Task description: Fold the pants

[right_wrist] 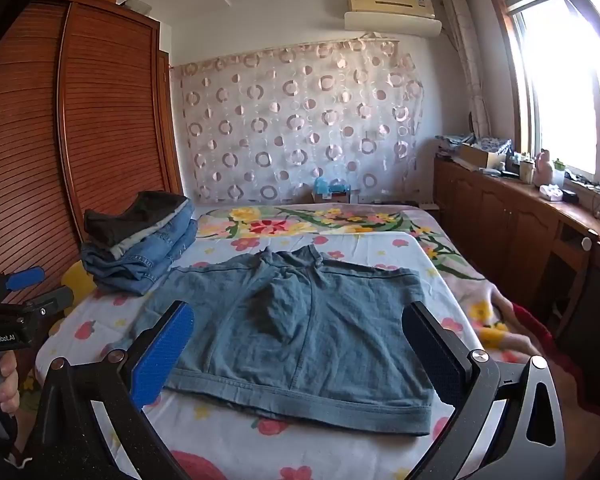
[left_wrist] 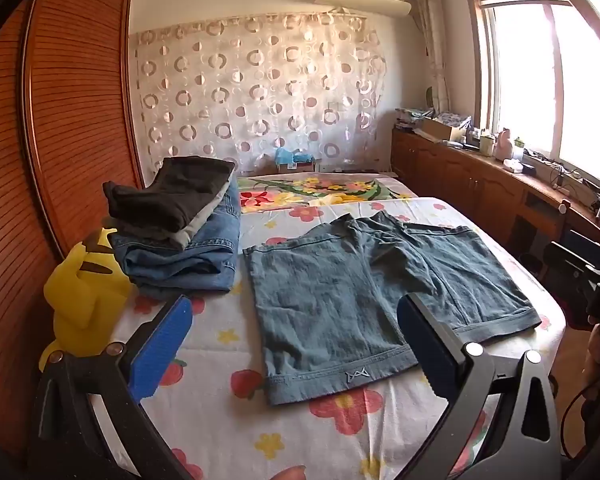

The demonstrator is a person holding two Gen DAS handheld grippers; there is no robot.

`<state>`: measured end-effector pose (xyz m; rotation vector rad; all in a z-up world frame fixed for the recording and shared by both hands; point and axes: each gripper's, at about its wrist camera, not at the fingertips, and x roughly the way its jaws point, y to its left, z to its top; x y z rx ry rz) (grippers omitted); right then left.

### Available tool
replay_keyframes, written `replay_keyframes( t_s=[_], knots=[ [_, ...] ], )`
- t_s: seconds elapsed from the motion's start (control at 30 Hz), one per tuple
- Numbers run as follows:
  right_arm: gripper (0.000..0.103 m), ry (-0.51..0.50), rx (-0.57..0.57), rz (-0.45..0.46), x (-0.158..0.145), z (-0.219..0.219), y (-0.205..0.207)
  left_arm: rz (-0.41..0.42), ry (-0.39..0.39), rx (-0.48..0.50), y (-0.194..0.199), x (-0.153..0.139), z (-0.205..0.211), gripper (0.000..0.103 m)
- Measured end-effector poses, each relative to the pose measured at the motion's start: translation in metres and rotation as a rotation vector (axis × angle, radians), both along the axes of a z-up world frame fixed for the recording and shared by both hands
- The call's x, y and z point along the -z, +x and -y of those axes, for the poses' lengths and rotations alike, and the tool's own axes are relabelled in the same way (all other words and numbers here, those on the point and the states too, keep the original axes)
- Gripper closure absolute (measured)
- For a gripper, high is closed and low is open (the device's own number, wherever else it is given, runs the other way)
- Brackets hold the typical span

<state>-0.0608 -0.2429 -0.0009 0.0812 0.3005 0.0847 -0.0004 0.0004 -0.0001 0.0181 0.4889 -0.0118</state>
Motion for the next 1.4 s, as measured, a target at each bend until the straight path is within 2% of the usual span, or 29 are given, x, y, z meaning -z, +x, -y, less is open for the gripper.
replay_keyframes(
  t_s=[1.4],
  knots=[
    [0.000,-0.002,0.000,0.003,-0.0005,-0.0049,-0.0009,-0.011,-0.001,0.000,-0.0042,0.0004,-0.0021,0.001]
  ],
)
